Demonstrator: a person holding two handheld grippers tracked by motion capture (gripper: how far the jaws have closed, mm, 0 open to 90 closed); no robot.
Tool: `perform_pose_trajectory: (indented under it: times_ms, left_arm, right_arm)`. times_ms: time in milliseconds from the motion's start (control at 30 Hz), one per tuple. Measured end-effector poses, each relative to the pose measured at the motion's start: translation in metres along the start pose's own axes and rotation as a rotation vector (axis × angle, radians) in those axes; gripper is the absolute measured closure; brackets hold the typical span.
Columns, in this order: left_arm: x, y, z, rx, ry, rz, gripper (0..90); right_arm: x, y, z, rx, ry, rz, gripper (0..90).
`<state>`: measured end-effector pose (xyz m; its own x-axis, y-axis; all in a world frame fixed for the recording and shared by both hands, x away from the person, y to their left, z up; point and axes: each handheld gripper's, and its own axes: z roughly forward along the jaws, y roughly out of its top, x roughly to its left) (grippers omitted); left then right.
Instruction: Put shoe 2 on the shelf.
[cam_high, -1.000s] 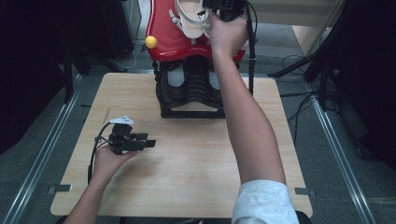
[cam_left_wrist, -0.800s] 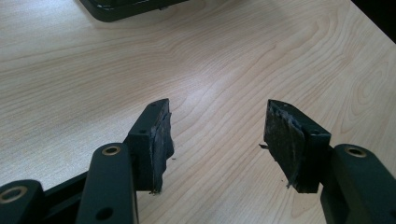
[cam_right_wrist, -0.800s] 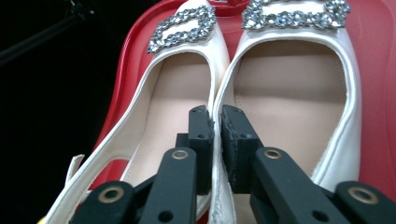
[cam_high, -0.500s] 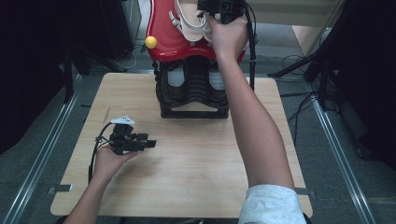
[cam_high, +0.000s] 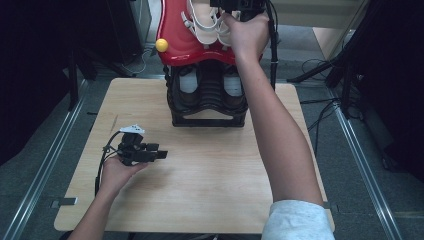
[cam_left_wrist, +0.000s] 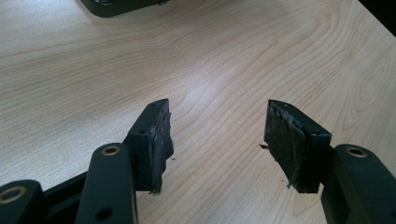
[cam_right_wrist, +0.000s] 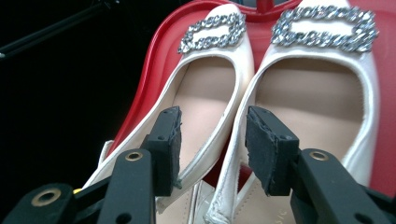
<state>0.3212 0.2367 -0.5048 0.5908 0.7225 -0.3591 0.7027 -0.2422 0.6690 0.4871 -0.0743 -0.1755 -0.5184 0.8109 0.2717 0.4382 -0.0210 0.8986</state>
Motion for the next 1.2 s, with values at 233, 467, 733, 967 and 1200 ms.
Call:
perform_pose_trajectory:
  times_ms: [233,467,733,967,1200]
  left_arm:
    - [0.0,0.0,0.0,-0.002,0.001,-0.002,41.3]
    - [0.0,0.0,0.001,-0.003,-0.001,-0.003,41.3]
    - [0.0,0.0,0.002,0.003,0.0,-0.001,41.2]
    - [0.0,0.0,0.002,0.006,0.002,0.002,41.1]
    - [0.0,0.0,0.002,0.007,0.0,0.003,41.0]
  right_arm:
    - [-0.008,0.005,-0.009,0.011,0.012,0.005,54.9]
    - [-0.021,0.005,-0.019,0.015,0.021,0.003,49.5]
    - [-0.037,0.001,-0.033,0.0,0.018,-0.017,45.3]
    - [-0.052,0.0,-0.046,-0.006,0.005,-0.007,44.4]
    - [-0.069,-0.008,-0.054,0.002,-0.015,-0.011,44.0]
